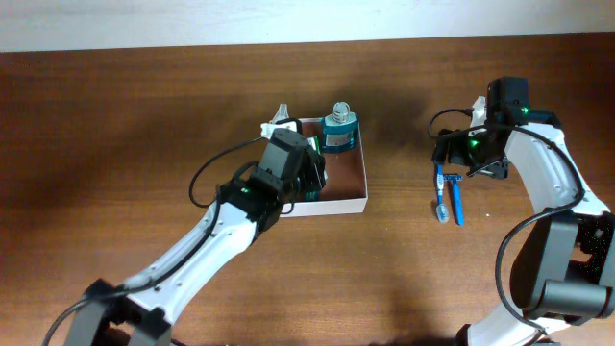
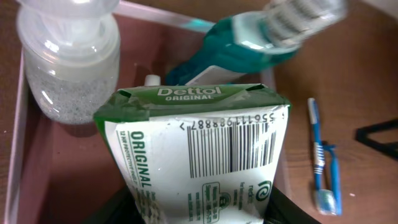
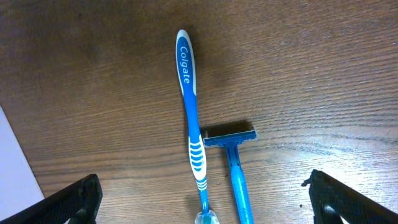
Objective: Pack container
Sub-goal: 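Carry the Dettol bar right and lower it into the box, then open the left gripper and withdraw it left out of the box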
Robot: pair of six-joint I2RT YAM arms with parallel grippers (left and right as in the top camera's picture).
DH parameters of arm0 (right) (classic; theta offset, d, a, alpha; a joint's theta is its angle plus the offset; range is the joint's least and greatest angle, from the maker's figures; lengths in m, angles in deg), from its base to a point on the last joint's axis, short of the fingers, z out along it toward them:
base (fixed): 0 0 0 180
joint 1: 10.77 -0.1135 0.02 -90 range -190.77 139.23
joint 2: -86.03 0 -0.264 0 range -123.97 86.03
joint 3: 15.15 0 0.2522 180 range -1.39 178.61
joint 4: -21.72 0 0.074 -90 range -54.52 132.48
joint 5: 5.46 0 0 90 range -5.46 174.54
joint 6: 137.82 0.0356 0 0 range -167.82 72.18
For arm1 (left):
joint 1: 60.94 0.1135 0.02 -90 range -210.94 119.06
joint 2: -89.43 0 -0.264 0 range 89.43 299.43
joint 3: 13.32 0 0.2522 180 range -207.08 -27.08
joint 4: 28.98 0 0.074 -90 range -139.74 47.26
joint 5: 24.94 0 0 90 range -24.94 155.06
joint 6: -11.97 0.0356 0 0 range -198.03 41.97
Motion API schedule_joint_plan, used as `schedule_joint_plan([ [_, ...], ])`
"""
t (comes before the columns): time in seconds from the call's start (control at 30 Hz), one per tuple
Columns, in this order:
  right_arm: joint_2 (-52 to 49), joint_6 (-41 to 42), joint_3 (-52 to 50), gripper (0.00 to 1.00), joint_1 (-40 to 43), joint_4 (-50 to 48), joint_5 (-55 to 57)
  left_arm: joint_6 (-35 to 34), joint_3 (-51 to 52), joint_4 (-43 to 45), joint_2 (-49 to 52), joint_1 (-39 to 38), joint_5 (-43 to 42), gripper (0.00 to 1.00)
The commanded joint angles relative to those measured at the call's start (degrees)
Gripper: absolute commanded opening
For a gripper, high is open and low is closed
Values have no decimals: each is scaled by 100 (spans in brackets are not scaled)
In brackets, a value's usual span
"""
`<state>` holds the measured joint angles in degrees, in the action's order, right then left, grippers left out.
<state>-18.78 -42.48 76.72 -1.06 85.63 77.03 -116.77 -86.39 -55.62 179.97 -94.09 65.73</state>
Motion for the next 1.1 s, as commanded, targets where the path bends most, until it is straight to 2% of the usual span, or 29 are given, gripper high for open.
schedule_joint_plan([
  [0.0, 127, -48, 63, 99, 7, 0, 31, 90, -111, 70, 208, -20, 63, 20],
  [0.33, 127, -48, 63, 99, 7, 0, 31, 90, -111, 87, 588, -20, 81, 21],
  [0.4, 127, -48, 63, 99, 7, 0, 31, 90, -111, 87, 601, -20, 83, 34],
  [0.5, 127, -48, 63, 99, 7, 0, 31, 90, -111, 92, 599, -20, 83, 46],
  [0.63, 127, -48, 63, 99, 7, 0, 31, 92, -111, 90, 599, -20, 81, 56],
  [1.07, 127, -48, 63, 99, 7, 0, 31, 96, -114, 177, 599, -20, 55, 56],
])
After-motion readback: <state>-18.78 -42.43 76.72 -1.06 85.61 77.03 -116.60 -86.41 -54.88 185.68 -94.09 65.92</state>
